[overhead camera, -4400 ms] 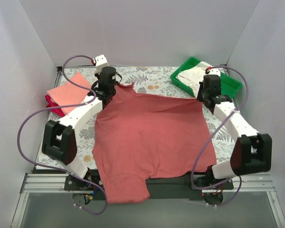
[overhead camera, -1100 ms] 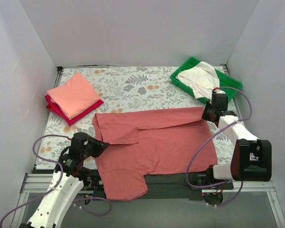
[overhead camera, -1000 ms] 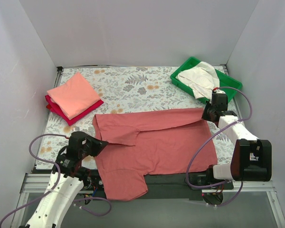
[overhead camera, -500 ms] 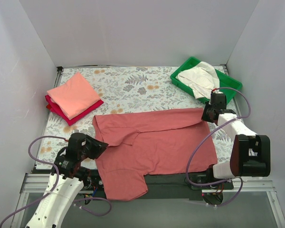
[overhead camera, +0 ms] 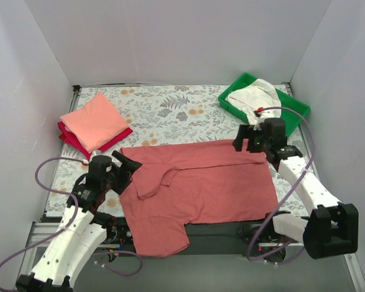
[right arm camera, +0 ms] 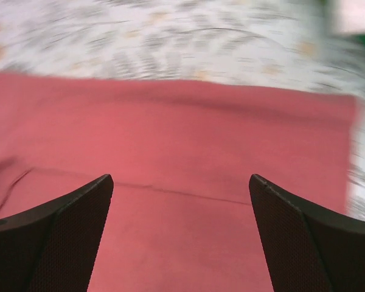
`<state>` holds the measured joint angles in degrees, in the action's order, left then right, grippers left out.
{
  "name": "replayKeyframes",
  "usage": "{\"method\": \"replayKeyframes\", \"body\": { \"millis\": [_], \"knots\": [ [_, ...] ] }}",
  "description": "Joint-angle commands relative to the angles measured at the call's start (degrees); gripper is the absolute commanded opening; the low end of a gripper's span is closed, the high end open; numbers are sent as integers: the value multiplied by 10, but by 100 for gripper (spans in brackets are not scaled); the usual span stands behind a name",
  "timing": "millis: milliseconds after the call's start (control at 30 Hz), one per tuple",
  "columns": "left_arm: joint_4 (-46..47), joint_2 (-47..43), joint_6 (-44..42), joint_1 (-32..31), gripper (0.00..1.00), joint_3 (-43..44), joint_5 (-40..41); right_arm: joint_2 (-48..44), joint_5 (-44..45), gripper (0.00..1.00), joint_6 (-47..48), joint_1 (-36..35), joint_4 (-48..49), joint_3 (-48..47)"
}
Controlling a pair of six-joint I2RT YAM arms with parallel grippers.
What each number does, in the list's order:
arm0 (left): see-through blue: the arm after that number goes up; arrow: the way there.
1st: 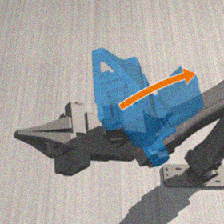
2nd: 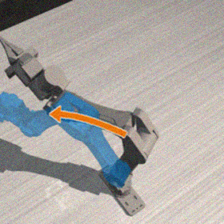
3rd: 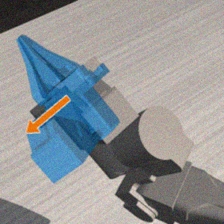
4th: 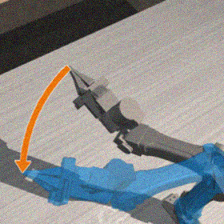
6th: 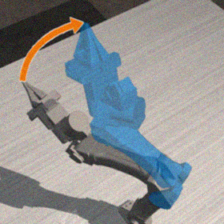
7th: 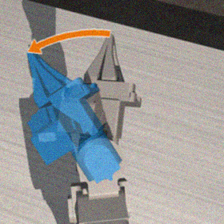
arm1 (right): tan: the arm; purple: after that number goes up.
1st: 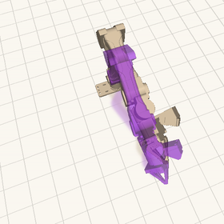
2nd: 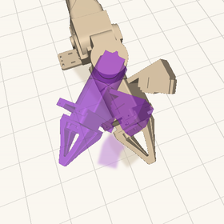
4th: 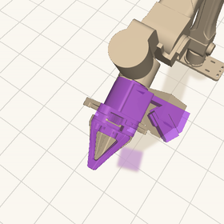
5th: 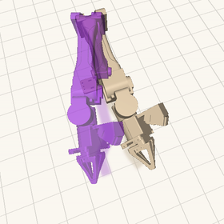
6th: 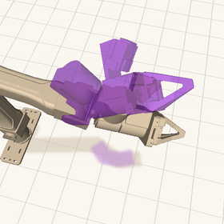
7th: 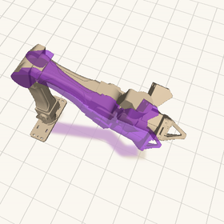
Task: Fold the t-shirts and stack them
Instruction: Fold the tshirt
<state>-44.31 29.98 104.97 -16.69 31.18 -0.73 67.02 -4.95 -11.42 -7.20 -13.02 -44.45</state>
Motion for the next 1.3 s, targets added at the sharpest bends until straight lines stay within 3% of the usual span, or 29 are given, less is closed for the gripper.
{"method": "replayKeyframes", "body": {
  "millis": [0,200,300,400,433,600,633,700,1100,1267],
  "knots": [
    [137,89,-53,-2,89,15,-10,-41,-70,98,22,-150,43,34],
    [256,270,-84,-1,91,28,0,-7,3,95,-18,-385,124,57],
    [286,318,-88,2,92,29,30,70,66,90,-17,-476,124,11],
    [316,344,-79,4,92,15,28,160,123,77,-3,-529,124,-48],
    [323,348,-78,5,92,9,23,198,136,70,-1,-537,118,-63],
    [336,348,-67,6,92,-23,36,282,154,60,14,-569,107,-146],
    [336,346,-67,7,92,-28,40,303,157,52,15,-572,106,-155],
    [335,341,-67,7,92,-30,49,321,154,47,14,-577,103,-179],
    [337,387,-62,8,93,-24,48,394,147,43,1,-586,72,-216],
    [338,404,-61,8,93,-23,50,393,147,28,-14,-588,67,-210]
  ]
}}
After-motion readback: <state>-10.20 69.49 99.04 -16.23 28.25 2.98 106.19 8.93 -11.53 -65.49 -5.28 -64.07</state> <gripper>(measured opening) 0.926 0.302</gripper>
